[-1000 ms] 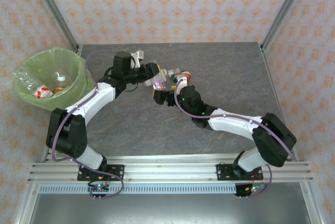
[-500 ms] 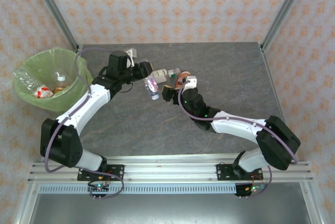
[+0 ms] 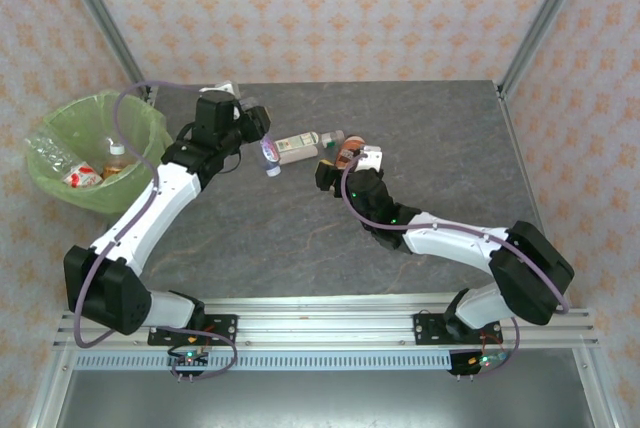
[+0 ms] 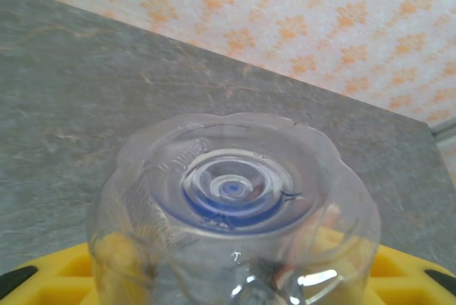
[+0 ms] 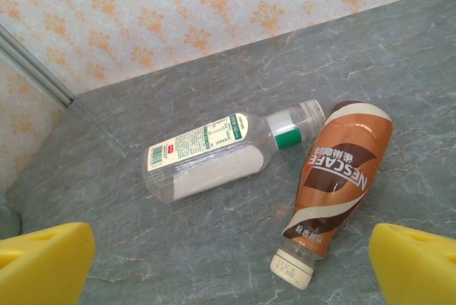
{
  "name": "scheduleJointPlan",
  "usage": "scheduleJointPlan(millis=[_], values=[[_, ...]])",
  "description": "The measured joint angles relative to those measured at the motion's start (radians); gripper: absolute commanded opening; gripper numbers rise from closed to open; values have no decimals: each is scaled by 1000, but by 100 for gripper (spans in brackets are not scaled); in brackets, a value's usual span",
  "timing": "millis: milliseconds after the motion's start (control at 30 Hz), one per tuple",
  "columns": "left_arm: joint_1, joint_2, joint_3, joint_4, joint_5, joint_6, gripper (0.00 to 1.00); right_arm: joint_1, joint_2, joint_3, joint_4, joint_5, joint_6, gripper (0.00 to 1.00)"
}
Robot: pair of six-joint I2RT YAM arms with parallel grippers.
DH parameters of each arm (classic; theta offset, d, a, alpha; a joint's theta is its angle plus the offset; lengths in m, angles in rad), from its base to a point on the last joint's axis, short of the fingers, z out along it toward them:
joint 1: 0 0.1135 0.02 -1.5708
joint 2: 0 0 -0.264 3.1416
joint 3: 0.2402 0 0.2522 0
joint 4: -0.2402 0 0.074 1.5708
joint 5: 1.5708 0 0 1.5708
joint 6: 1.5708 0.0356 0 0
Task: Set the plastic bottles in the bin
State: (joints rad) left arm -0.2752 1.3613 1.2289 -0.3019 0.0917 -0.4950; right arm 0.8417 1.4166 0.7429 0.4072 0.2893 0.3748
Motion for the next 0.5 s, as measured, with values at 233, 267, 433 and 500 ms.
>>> scheduleJointPlan(millis=[233,267,433,500], values=[[0,-6,87,-32,-117,26,51,0,11,3,-11,3,8,99],[0,-6,103,-33,-130,32,51,0,15,4,-14,3,8,99],[6,-6,171,-34,-169,68,51,0,23,8,-34,-6,3,99],[13,-6,194,-34,-190,86,51,0,23,9,-34,-5,3,99]])
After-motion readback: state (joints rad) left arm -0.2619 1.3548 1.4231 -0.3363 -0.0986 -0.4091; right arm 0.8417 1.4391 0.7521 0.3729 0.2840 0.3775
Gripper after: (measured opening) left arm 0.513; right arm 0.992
